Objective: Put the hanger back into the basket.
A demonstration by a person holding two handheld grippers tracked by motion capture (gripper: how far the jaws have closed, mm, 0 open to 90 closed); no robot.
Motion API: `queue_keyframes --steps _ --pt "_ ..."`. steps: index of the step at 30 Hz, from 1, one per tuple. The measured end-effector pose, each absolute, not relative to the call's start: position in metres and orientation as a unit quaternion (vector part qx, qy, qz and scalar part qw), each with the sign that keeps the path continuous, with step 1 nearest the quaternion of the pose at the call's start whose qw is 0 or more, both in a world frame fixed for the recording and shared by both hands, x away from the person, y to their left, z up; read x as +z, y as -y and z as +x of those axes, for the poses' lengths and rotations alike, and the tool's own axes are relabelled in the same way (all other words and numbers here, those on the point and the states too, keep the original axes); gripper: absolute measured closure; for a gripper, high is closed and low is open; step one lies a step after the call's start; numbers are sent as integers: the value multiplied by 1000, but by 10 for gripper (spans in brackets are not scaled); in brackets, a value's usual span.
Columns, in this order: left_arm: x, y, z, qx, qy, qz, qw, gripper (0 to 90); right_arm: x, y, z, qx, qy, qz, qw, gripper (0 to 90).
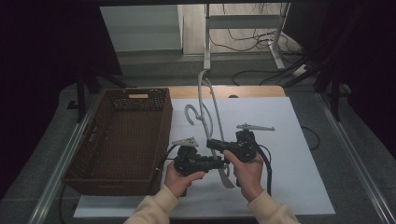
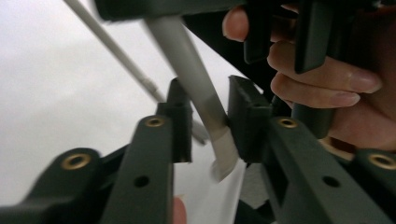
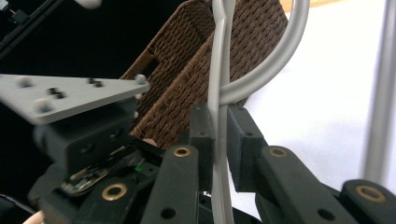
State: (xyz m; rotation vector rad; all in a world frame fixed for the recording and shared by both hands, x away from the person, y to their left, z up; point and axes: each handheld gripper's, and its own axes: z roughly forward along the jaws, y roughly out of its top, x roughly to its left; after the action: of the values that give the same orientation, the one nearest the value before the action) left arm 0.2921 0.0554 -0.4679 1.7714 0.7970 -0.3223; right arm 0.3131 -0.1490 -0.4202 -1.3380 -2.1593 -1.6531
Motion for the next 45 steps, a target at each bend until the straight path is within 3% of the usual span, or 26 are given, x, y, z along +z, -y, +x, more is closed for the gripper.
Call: queue_keyframes --steps 4,11,18,24,33,45 --pt "-472 -61 295 -158 -348 740 554 809 -418 150 313 -548 711 -437 53 810" --pt "-469 -63 294 -161 -353 735 556 817 -415 151 313 -548 717 -428 49 792" --pt "-466 -69 293 -151 -356 729 565 820 -393 169 315 -566 727 -388 21 452" --pt "-463 -72 292 -155 -352 729 566 820 -390 207 314 -549 737 -394 -27 308" --pt "-455 -76 287 -160 -344 730 568 820 -421 262 322 -509 757 -408 -47 248" --pt "-434 -89 277 -155 -314 744 569 820 -442 270 325 -459 785 -411 -62 241"
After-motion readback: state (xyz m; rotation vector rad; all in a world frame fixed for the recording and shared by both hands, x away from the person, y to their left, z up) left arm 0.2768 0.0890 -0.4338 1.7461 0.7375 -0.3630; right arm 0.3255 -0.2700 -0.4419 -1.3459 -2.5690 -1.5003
